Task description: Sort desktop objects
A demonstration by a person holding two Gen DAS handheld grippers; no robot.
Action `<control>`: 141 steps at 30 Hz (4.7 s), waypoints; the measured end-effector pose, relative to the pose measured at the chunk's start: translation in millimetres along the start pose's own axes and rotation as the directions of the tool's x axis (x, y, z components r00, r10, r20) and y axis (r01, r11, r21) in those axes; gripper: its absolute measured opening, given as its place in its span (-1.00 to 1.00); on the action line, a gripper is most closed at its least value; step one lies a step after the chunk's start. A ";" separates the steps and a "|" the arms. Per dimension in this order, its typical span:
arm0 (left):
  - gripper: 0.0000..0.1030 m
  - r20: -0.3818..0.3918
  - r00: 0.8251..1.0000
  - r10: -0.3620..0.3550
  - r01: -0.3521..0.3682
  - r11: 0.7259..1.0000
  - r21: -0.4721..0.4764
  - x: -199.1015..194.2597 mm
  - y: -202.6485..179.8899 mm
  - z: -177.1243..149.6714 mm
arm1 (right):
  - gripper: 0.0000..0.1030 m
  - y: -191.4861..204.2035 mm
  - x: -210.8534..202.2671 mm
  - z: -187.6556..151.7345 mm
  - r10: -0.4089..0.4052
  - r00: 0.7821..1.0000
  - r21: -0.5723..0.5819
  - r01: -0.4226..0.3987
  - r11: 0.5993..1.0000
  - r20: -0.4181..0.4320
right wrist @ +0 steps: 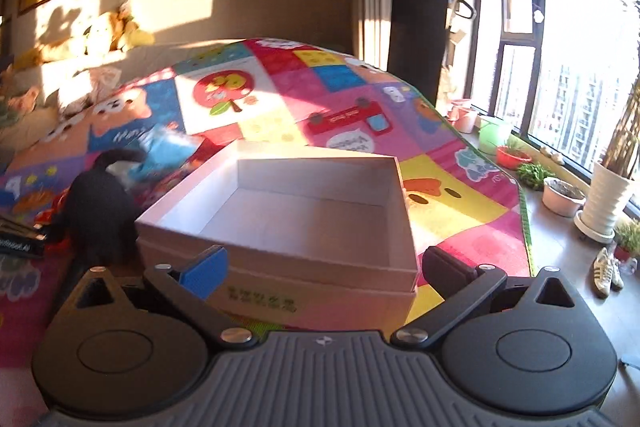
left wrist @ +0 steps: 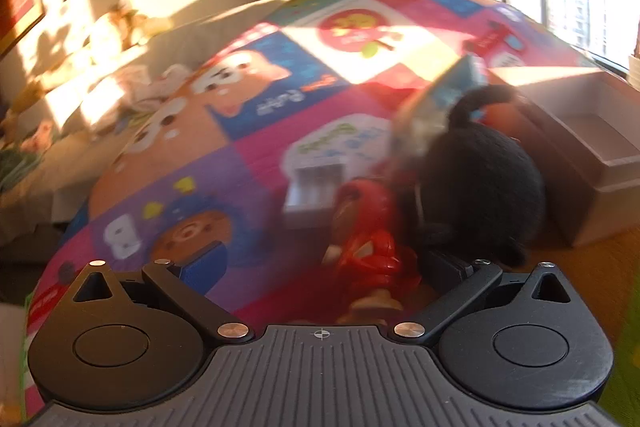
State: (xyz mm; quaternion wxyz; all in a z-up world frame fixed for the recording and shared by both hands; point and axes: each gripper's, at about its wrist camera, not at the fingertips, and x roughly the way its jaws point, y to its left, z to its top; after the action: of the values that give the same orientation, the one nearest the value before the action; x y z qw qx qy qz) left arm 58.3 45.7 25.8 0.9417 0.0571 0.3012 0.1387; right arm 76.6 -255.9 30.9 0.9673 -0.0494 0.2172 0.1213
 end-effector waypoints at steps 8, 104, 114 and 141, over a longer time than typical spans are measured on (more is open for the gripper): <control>1.00 -0.007 1.000 0.007 -0.007 0.996 -0.092 -9.8 34.3 -2.0 | 1.00 -30.8 74.6 18.3 0.031 0.989 0.195 -0.002 0.981 -0.143; 0.46 -0.132 0.962 -0.239 0.252 0.963 0.098 -31.8 -41.4 -27.3 | 1.00 23.9 -1.7 -42.7 0.315 0.903 0.029 -0.321 0.947 -0.293; 0.80 -0.003 0.997 0.074 -0.072 0.981 0.182 -33.3 -7.7 -23.3 | 1.00 36.3 -1.6 -43.9 0.265 0.908 -0.067 -0.302 0.951 -0.325; 0.23 -0.075 0.965 -0.253 0.256 0.966 0.037 -46.5 -37.8 -30.7 | 0.84 40.4 -3.3 -36.4 0.264 0.924 -0.211 -0.326 0.922 -0.277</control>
State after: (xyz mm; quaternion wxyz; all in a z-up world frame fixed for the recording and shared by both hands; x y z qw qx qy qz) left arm 12.7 -3.4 19.3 0.9391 0.0350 0.3418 0.0115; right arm 48.5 -223.0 -2.2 0.8894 -0.1532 0.3216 0.2864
